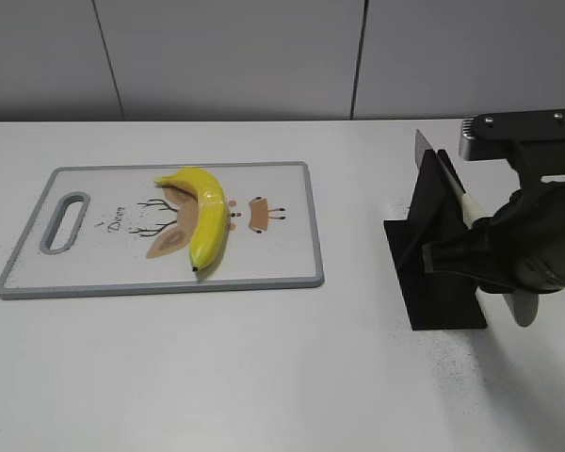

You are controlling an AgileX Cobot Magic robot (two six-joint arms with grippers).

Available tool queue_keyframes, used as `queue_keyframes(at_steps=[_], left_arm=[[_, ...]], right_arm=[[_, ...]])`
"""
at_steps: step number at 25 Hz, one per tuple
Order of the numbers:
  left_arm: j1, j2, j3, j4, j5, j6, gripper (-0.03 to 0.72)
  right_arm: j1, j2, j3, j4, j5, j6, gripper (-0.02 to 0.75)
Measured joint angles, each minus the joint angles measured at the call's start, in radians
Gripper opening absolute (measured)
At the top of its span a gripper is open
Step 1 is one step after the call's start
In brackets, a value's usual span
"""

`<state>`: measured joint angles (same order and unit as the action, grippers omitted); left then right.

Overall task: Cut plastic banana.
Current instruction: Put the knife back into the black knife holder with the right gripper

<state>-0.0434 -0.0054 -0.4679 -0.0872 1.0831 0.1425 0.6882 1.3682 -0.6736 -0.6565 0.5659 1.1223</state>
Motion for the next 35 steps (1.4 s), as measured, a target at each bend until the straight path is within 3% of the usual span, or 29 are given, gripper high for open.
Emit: queue_keyframes(at_steps=[9, 15, 17, 20, 24, 31, 35], left_arm=[[0.000, 0.000, 0.000, 0.000, 0.000, 0.000, 0.526], [0.000, 0.000, 0.000, 0.000, 0.000, 0.000, 0.526], [0.000, 0.000, 0.000, 0.000, 0.000, 0.000, 0.526], [0.000, 0.000, 0.000, 0.000, 0.000, 0.000, 0.526], [0.000, 0.000, 0.000, 0.000, 0.000, 0.000, 0.526], [0.000, 0.000, 0.000, 0.000, 0.000, 0.000, 0.526], [0.000, 0.000, 0.000, 0.000, 0.000, 0.000, 0.526]], right_arm=[[0.000, 0.009, 0.000, -0.012, 0.004, 0.002, 0.190], [0.000, -0.006, -0.036, -0.013, 0.037, 0.001, 0.549], [0.000, -0.025, -0.079, -0.023, 0.062, -0.002, 0.605], [0.000, -0.061, -0.163, -0.042, 0.104, -0.041, 0.630], [0.000, -0.114, -0.315, 0.034, 0.168, -0.245, 0.634], [-0.006, -0.135, -0.523, 0.429, 0.357, -0.949, 0.613], [-0.006, -0.135, -0.540, 0.478, 0.550, -1.147, 0.601]])
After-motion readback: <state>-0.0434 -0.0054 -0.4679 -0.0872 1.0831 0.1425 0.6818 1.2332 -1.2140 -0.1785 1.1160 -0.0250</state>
